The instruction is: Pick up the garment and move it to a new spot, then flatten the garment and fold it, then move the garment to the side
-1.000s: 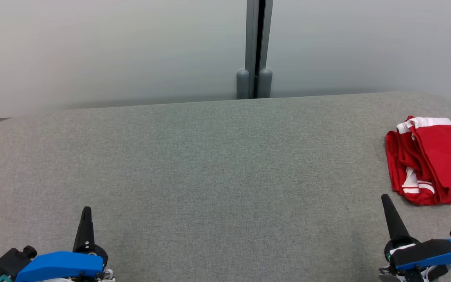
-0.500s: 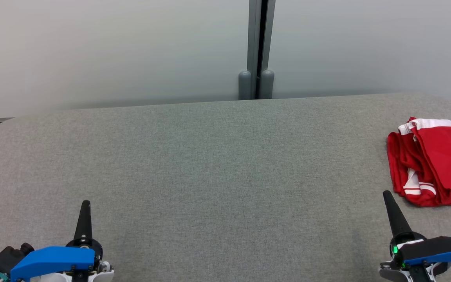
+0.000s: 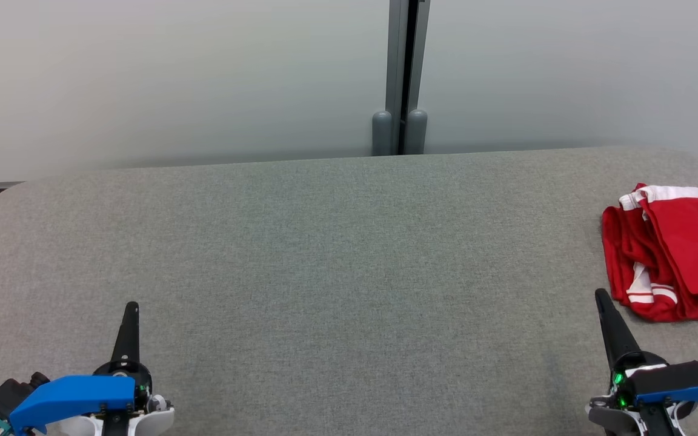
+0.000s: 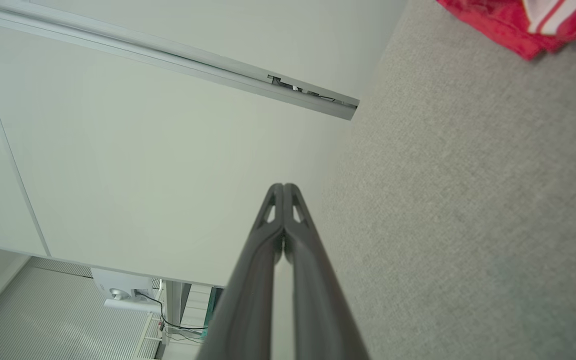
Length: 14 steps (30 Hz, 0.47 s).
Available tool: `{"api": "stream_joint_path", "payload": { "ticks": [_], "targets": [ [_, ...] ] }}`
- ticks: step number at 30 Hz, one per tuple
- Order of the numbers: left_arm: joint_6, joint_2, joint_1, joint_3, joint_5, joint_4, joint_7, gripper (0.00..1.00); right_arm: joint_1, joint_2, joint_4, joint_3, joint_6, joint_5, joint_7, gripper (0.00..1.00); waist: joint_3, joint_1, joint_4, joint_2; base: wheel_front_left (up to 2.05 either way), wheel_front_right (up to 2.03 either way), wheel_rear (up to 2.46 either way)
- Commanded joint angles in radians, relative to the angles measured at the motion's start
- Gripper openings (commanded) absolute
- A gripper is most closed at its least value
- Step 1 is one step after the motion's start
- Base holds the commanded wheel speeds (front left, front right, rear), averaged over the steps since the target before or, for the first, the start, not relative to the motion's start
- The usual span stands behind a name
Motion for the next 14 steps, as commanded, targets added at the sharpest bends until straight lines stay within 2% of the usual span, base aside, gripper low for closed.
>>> {"api": "stream_joint_path", "payload": {
  "ticks": [1,14],
  "targets": [
    [-0.009,0.0,-0.022,0.007,-0.022,-0.009,0.008,0.0,-0.019,-0.003,-0.003,-0.004,0.001,0.027,0.004,0.0,0.0,0.0,0.001,0.0,0.0,0.0,0.0],
    [-0.013,-0.007,-0.033,0.022,-0.114,-0.013,0.035,0.0,-0.03,-0.004,0.004,-0.008,0.001,0.133,0.017,0.0,-0.003,0.0,0.006,0.0,0.0,0.0,0.0]
  ]
}}
